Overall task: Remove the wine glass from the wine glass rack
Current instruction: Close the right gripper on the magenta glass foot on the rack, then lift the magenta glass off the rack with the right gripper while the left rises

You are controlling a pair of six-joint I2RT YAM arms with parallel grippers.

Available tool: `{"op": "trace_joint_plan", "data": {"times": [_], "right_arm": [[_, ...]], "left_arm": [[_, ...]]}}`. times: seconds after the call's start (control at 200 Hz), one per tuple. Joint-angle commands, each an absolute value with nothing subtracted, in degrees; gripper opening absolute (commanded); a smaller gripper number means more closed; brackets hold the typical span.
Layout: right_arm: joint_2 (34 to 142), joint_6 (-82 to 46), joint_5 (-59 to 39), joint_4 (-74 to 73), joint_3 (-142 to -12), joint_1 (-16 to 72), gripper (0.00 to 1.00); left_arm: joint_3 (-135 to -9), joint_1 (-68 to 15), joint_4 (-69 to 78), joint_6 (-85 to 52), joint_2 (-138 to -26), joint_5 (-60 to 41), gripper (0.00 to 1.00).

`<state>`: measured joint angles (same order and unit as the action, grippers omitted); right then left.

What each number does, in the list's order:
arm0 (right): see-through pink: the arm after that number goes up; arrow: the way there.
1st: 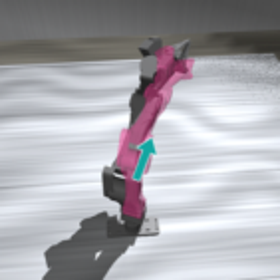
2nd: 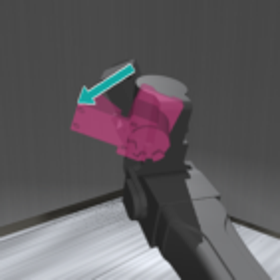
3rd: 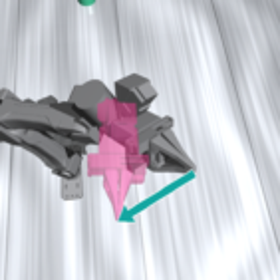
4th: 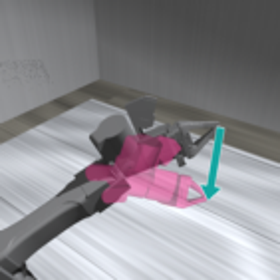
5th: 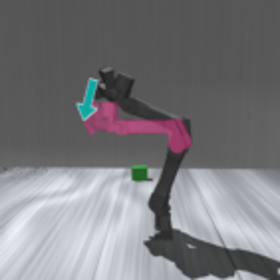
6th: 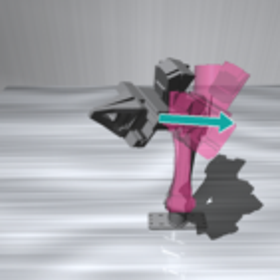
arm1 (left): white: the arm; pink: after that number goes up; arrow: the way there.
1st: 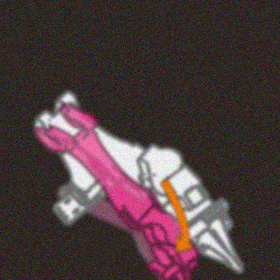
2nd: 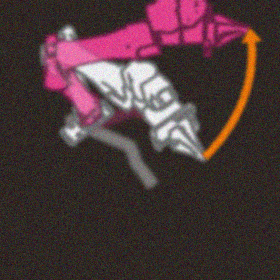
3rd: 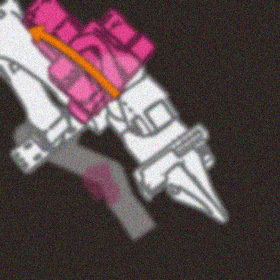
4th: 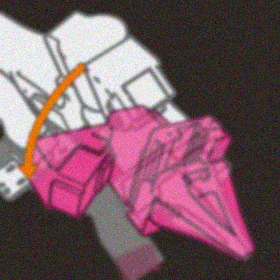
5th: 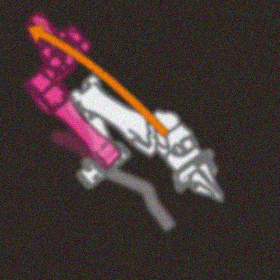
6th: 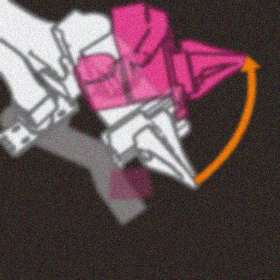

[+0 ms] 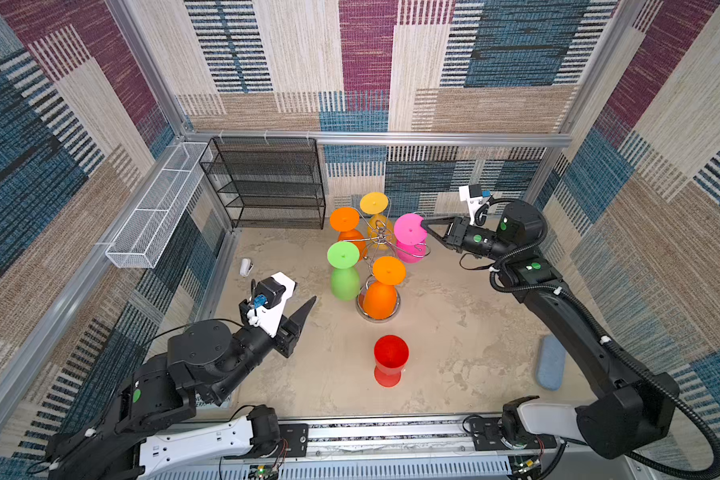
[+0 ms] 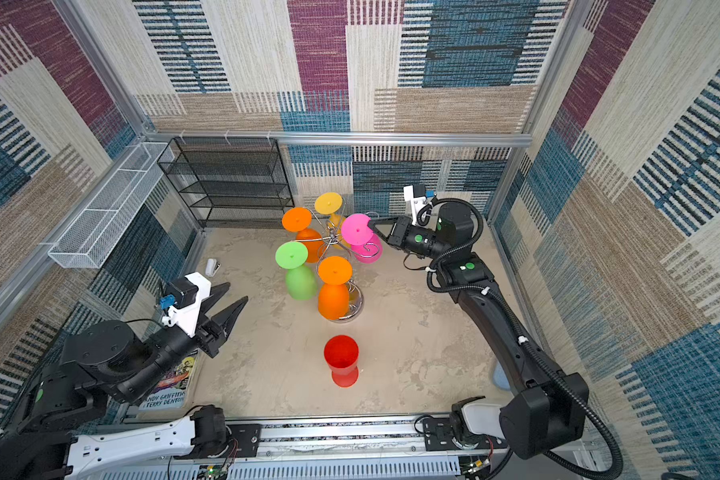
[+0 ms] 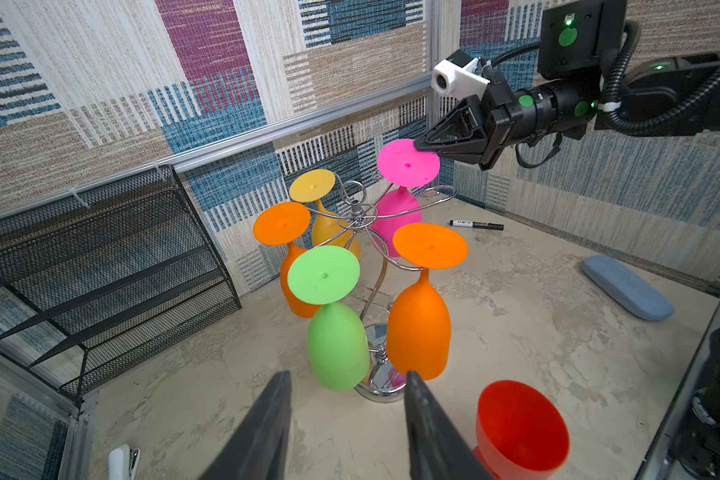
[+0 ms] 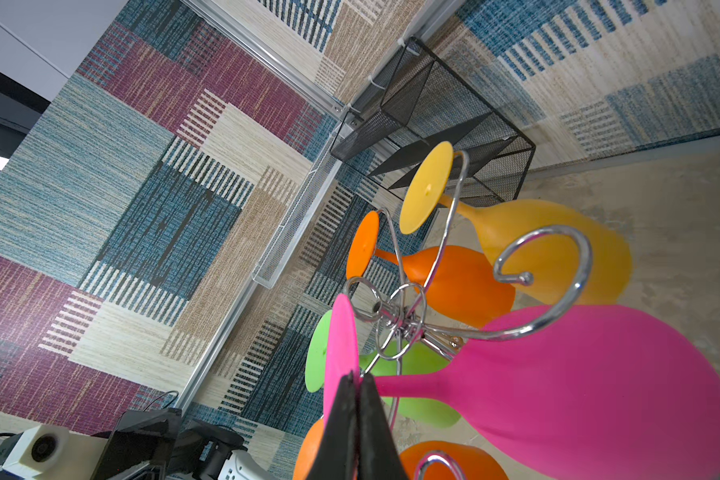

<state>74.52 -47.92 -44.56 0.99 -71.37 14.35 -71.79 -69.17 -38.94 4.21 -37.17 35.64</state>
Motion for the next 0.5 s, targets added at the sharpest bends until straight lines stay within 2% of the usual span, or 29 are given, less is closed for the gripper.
{"op": "trace_joint_plan", "data": {"times": [0.0,0.491], "right_arm": [[73.6,-46.5,-43.2,1.9,-71.6,13.2,0.0],[63.8,-42.8,-42.1,9.1,-70.8,2.1,0.0]], "left_arm": [[-72.0,-69.2,-39.3,3.3,-37.2,35.6,0.47],[-72.7,-69.2,-37.8,5.8,-38.4,32.2,0.47]]}}
